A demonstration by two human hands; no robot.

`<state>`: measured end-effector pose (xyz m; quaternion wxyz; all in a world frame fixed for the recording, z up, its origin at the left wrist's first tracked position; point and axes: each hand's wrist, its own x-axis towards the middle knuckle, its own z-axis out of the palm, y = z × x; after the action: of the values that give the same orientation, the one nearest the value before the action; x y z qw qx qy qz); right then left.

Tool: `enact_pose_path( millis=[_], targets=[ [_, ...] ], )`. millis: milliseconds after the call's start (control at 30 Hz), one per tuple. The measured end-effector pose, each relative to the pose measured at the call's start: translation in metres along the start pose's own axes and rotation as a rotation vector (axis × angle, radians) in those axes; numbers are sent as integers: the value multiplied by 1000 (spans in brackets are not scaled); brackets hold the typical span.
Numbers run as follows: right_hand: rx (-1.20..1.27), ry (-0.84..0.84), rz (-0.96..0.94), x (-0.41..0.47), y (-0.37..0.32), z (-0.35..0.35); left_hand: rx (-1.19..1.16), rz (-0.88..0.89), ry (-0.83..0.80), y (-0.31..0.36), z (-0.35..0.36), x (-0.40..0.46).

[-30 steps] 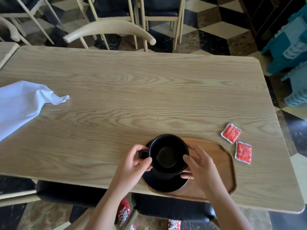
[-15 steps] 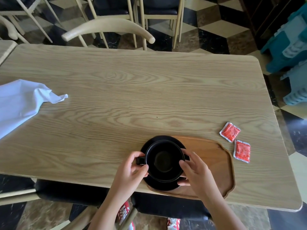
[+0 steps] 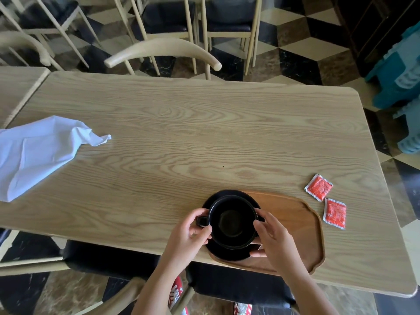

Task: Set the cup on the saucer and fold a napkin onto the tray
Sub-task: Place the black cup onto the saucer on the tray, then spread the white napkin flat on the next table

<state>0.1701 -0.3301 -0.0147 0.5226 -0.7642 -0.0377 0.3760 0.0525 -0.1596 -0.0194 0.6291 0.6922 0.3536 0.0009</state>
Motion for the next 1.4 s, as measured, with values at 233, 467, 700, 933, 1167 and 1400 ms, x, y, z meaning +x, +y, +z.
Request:
enact_pose_path(
  millis=[233,467,700,933,1167,1400],
  targets=[
    [-573,225,-165,-14,-32,-9,476,157,114,24,-16,-17],
    [-1133,-39,-594,-32,-95,40,937,317,231,59,-45,-55],
    [-1242,-262,-746,-61,-143,107,1113,336,383,61,-113,-111],
    [-1324,-227,-949,-106,-160,190,1158,328,525,37,-201,-169],
    [-1340,-227,-1011,-160,-151,334,1076,340,641,-15,-319,-234],
    [-1339,-256,-988,-187,-148,412,1040,313,585,-41,-400,-268]
  ],
)
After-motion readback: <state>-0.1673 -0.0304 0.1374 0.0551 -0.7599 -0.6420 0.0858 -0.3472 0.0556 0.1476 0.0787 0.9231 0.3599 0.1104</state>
